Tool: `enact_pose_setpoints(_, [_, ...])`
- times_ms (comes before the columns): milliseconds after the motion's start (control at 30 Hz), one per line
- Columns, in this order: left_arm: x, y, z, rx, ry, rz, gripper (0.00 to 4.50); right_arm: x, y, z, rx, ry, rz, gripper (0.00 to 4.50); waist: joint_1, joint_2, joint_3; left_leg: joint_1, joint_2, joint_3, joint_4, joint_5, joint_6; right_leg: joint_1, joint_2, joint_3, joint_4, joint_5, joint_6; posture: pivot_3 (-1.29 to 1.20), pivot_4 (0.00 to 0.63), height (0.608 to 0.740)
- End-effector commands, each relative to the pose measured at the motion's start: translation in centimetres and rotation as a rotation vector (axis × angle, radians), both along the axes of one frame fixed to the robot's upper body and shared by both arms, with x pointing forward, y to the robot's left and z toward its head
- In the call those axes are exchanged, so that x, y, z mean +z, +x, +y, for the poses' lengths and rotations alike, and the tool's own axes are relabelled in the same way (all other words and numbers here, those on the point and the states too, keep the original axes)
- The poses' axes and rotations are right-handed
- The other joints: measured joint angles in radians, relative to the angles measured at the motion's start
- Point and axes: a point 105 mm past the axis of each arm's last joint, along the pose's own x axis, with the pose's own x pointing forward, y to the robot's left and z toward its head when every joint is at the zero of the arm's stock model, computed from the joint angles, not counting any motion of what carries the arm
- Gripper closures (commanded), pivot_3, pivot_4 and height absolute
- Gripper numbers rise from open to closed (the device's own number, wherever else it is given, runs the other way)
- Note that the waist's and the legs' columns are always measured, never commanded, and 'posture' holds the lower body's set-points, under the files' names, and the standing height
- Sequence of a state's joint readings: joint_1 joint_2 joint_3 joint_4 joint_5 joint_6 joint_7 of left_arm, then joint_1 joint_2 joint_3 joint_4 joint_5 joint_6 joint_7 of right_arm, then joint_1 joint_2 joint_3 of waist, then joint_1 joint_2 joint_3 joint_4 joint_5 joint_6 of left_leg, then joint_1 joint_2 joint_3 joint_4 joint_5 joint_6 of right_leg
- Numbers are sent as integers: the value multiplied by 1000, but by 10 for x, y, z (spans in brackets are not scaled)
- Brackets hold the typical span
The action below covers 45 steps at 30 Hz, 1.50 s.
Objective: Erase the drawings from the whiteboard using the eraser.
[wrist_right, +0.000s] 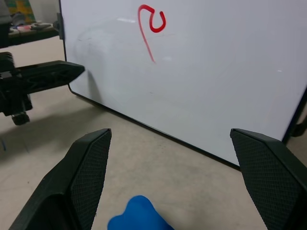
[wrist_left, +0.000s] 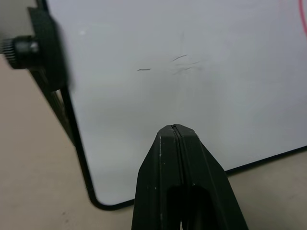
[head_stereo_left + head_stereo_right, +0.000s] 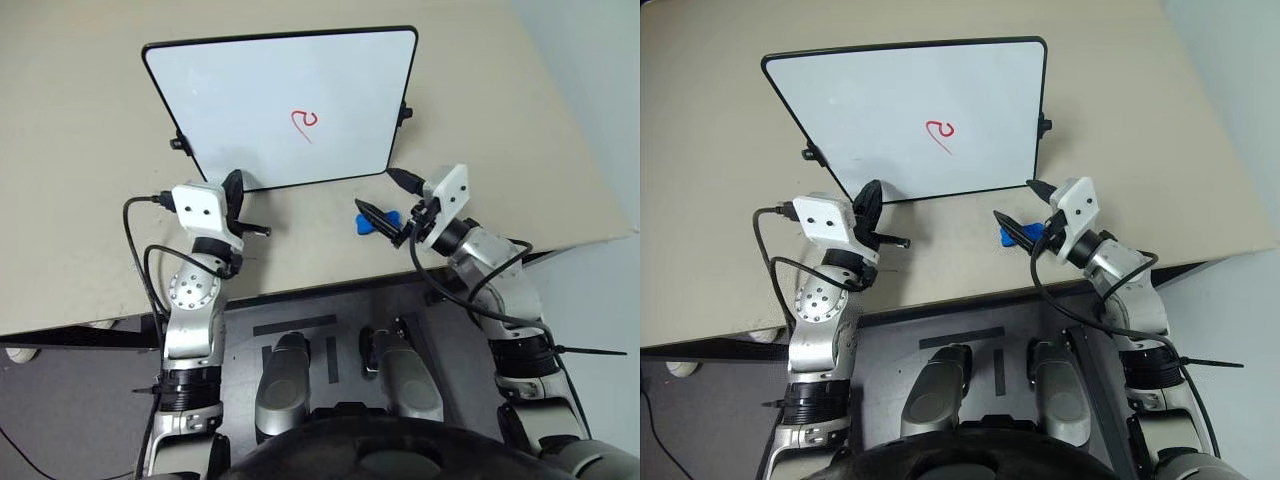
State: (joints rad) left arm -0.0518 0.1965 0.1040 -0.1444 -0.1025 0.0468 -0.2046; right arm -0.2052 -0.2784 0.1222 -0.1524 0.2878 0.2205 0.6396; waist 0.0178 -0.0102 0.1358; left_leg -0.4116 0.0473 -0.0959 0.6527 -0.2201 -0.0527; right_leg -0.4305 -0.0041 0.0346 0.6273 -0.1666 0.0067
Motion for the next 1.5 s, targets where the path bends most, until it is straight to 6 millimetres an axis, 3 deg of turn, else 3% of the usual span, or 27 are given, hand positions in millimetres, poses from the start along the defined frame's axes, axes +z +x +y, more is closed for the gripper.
enact_pose_setpoints(33, [15,3,-4,-26,6,-47,4500,10,-3,0,-6,17,-52,319,0,0,0,0,0,0,0,0,0,0,0,0,0,0,0,0,150,740])
enact_pose_setpoints(267, [15,4,-9,-49,9,-46,4500,12,-7,-3,-14,19,-56,319,0,0,0,0,0,0,0,-1,0,0,0,0,0,1,-2,0,150,740])
enact_pose_setpoints(500, [12,-5,-3,7,-4,-53,4500,9,-9,2,87,-38,-45,319,0,0,0,0,0,0,0,-1,0,0,0,0,0,-1,1,0,150,740])
enact_pose_setpoints(800, [10,-18,8,66,-1,-48,4500,-14,-20,11,255,-201,-10,319,0,0,0,0,0,1,0,-1,0,0,0,0,0,-3,5,0,150,740])
enact_pose_setpoints(1233, [2,-21,-1,66,-20,-29,4500,-36,-29,-10,294,-355,31,319,1,0,0,1,0,1,0,-1,-1,1,0,0,0,-4,7,0,150,740])
enact_pose_setpoints(1500, [1,-19,-6,57,-31,-27,4500,-46,-21,-18,260,-415,43,319,1,0,0,4,0,1,0,-1,0,5,0,0,0,-5,8,0,150,740])
